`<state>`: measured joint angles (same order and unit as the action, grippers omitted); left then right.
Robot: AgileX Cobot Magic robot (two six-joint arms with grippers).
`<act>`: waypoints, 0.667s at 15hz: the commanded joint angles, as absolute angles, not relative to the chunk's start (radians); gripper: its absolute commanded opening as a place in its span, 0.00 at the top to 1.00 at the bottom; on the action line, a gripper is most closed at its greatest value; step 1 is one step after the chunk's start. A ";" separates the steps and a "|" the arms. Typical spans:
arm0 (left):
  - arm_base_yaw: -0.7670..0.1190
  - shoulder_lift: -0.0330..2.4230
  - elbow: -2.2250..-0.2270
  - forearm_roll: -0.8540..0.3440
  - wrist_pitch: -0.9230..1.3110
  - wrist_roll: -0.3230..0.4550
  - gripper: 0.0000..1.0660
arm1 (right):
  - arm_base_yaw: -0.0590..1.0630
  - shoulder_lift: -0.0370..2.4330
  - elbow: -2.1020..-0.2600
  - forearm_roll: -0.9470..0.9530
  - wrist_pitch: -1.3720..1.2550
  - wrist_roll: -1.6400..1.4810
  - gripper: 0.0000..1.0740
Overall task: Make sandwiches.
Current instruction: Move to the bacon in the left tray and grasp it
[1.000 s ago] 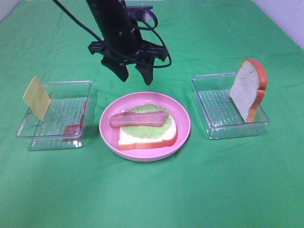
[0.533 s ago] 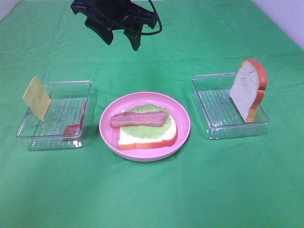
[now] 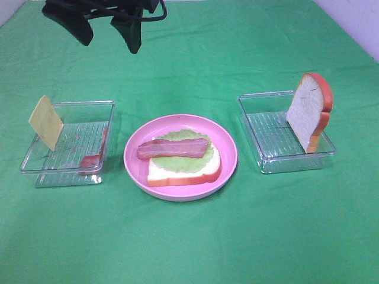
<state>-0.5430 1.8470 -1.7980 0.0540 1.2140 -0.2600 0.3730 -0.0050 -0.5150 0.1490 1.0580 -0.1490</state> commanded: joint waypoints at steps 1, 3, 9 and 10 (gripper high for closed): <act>-0.542 1.808 -1.686 0.061 1.285 -0.296 0.33 | 0.374 -0.021 -0.514 0.147 1.060 -0.146 0.30; -0.542 1.814 -1.591 0.082 1.262 -0.328 0.33 | 0.374 -0.021 -0.514 0.147 1.060 -0.146 0.30; -0.542 1.910 -1.508 0.121 1.168 -0.406 0.33 | 0.374 -0.021 -0.514 0.147 1.060 -0.146 0.30; -0.542 1.935 -1.508 0.124 1.168 -0.408 0.33 | 0.374 -0.021 -0.514 0.147 1.060 -0.146 0.30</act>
